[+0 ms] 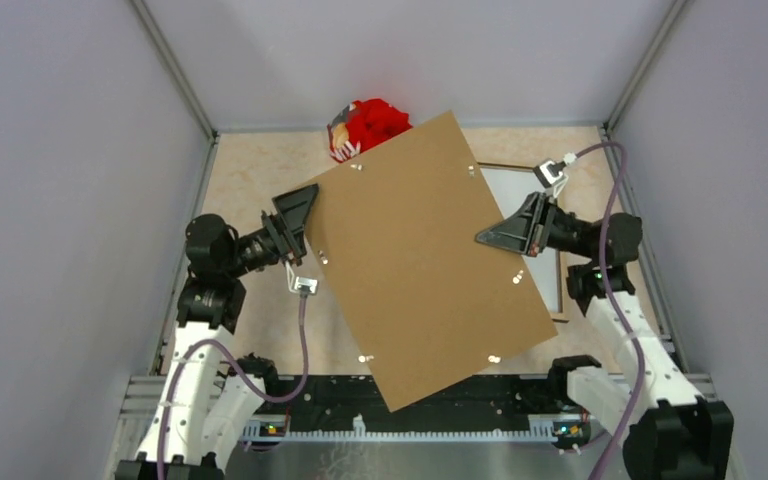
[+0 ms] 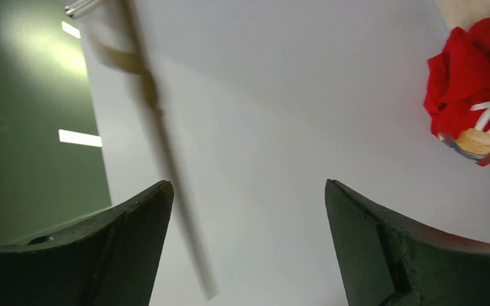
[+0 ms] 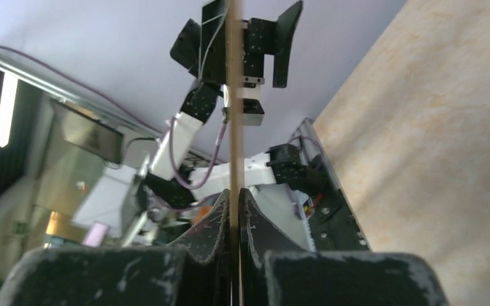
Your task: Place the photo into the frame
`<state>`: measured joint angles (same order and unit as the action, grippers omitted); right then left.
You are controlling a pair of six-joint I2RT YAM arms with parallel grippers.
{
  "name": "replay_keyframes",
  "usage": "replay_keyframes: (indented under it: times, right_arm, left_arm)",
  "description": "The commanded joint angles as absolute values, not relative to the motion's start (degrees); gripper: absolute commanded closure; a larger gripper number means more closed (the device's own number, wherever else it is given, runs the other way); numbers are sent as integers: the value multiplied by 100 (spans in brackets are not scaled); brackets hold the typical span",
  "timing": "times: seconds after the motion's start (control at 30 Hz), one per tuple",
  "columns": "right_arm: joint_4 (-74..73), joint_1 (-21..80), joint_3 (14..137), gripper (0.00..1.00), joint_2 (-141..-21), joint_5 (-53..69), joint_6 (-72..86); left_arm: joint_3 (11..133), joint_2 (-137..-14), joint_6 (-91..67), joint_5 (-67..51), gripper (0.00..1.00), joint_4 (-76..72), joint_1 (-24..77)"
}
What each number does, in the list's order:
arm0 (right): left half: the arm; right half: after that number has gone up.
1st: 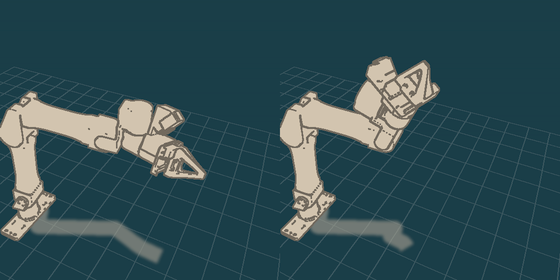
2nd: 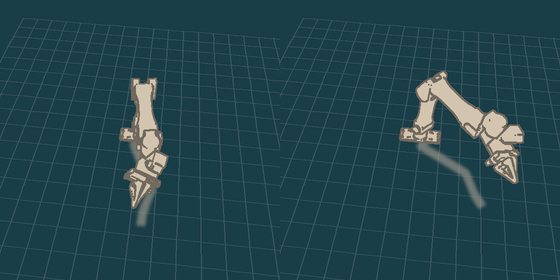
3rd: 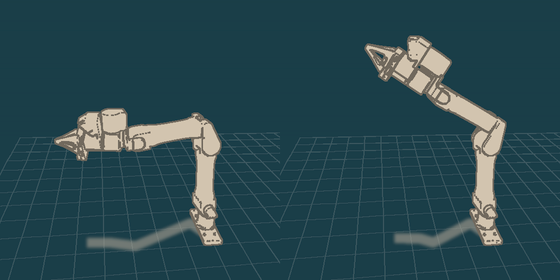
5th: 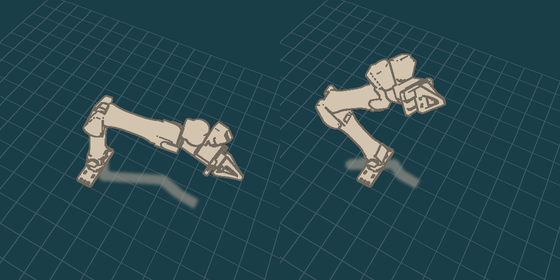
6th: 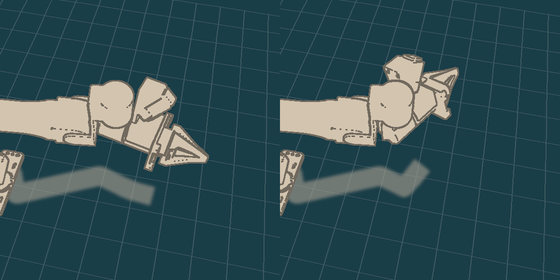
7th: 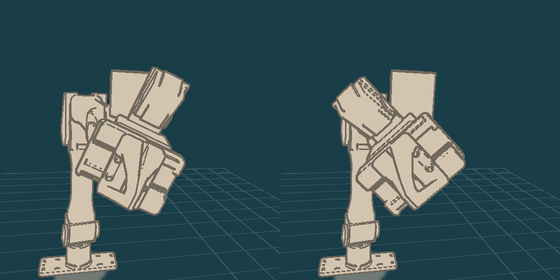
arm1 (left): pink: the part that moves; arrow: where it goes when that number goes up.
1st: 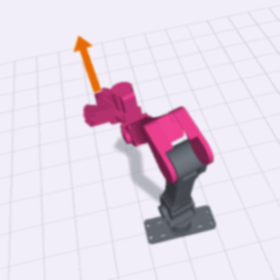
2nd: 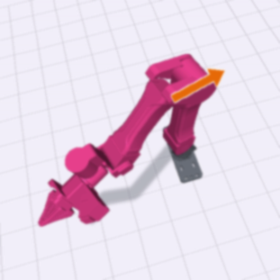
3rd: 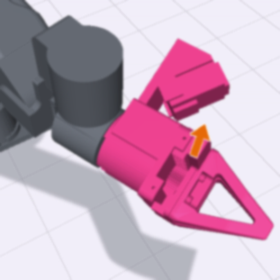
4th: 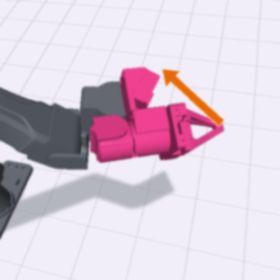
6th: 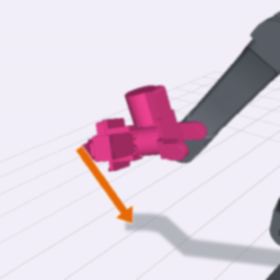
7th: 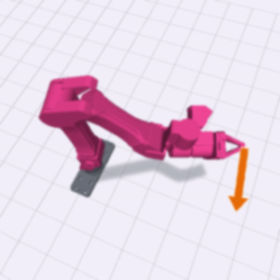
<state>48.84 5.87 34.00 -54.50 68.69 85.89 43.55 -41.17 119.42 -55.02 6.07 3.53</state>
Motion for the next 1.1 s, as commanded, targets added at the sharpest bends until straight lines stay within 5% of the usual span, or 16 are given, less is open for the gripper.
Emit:
replay_keyframes:
  times: [0.0, 0.47, 0.7, 1.07]
  right_arm:
    - [976, 642, 4521, 100, -4656, 6217, 5958]
    - [-1396, 91, 6640, 100, -5617, 3803, 5299]
    - [-1840, -412, 6634, 100, -6225, 3599, 4496]
    - [-2075, -953, 6539, 100, -7009, 3874, 3473]
  left_arm:
    - [4051, -4466, 12589, -5289, 2, 234, 360]
    - [4784, -5504, 8871, -4144, 1, 1761, 378]
    - [5240, -6266, 7341, -4087, 1, 2524, 387]
    - [4974, -6251, 6987, -4166, 1, 2304, 382]
